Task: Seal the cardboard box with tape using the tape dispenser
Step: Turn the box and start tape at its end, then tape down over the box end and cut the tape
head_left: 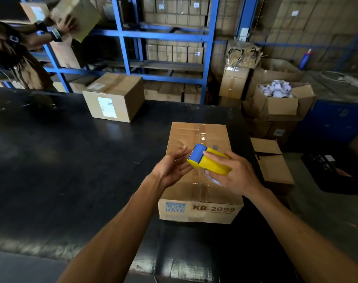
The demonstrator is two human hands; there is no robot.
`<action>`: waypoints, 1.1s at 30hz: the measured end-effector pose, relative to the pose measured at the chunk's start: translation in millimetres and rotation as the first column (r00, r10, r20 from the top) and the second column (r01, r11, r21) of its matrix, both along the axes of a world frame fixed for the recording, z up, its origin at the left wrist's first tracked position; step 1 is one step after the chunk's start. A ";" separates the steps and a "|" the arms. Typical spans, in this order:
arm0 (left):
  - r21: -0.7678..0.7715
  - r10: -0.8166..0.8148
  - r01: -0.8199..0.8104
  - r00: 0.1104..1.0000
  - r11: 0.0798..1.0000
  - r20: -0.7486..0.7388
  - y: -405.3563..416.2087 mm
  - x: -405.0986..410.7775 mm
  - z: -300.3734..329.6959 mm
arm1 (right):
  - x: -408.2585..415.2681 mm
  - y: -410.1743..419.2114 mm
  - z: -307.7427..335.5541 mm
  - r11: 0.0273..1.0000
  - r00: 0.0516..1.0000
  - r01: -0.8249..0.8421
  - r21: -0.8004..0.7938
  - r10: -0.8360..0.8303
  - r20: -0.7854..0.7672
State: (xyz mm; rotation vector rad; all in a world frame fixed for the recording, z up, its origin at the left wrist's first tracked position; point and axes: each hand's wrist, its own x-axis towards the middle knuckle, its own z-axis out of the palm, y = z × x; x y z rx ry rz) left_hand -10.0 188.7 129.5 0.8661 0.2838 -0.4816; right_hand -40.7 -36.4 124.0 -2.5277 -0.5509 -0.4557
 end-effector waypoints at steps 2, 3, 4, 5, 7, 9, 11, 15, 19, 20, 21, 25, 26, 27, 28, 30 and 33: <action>0.016 0.021 -0.020 0.998 1.000 -0.051 -1.1 0.9 3.7 | 1.4 4.8 1.1 0.999 1.000 -0.023 0.042 0.023 0.008; 0.042 0.039 -0.035 0.996 0.998 -0.083 -1.7 2.2 4.1 | 3.0 7.2 1.5 0.998 1.000 -0.030 0.047 0.030 0.003; 0.074 0.060 -0.052 0.992 0.996 -0.114 -2.1 3.5 4.2 | 4.2 10.0 2.4 0.998 0.999 -0.036 0.042 0.036 -0.005; 0.110 0.084 -0.069 0.987 0.991 -0.139 -2.0 5.1 3.1 | 5.1 12.4 3.3 0.999 0.999 -0.044 0.029 0.044 -0.013; 0.195 0.157 -0.124 0.975 0.973 -0.159 -2.2 8.2 -2.3 | 5.3 15.2 3.9 0.998 0.997 -0.063 -0.004 0.062 -0.039; 0.277 0.253 -0.208 0.958 0.938 -0.138 -3.4 6.7 -8.7 | 3.7 16.0 4.0 0.997 0.994 -0.073 -0.031 0.070 -0.081; 0.338 0.318 -0.270 0.943 0.902 -0.096 -6.4 1.8 -14.0 | 2.2 15.0 4.7 0.995 0.989 -0.092 -0.044 0.086 -0.123; 0.362 0.414 -0.360 0.907 0.860 -0.081 9.2 -17.3 -31.9 | -7.8 -10.2 -5.8 0.989 0.983 -0.117 -0.086 0.103 -0.151; 0.507 0.521 -0.464 0.853 0.726 0.034 35.8 -52.2 -68.6 | -23.4 -47.9 -28.5 0.975 0.950 -0.196 -0.106 0.162 -0.265; 0.563 0.508 -0.469 0.856 0.680 0.099 32.8 -63.7 -77.1 | -25.8 -51.2 -32.1 0.963 0.941 -0.222 -0.156 0.170 -0.293; 0.597 0.494 -0.484 0.854 0.640 0.163 27.2 -74.5 -84.5 | -27.7 -51.5 -34.0 0.947 0.934 -0.240 -0.212 0.165 -0.318; 0.643 0.531 -0.565 0.801 0.516 0.278 11.4 -98.5 -103.3 | -34.7 -40.5 -33.4 0.898 0.937 -0.255 -0.358 0.139 -0.319; 0.652 0.543 -0.572 0.791 0.498 0.280 10.6 -100.1 -106.2 | -35.2 -37.3 -32.7 0.886 0.943 -0.253 -0.389 0.135 -0.305; 0.658 0.555 -0.577 0.784 0.484 0.279 9.5 -100.4 -108.8 | -35.4 -33.8 -31.2 0.874 0.946 -0.250 -0.417 0.130 -0.295; 0.664 0.564 -0.582 0.776 0.469 0.281 8.8 -100.5 -111.1 | -35.4 -30.6 -30.1 0.862 0.950 -0.248 -0.443 0.127 -0.284; 0.671 0.573 -0.596 0.762 0.441 0.300 6.0 -100.1 -113.2 | -33.3 -25.5 -29.1 0.836 0.959 -0.233 -0.497 0.113 -0.261; 0.657 0.577 -0.619 0.749 0.432 0.326 3.6 -98.0 -119.1 | -30.5 -20.1 -24.9 0.789 0.956 -0.228 -0.570 0.070 -0.285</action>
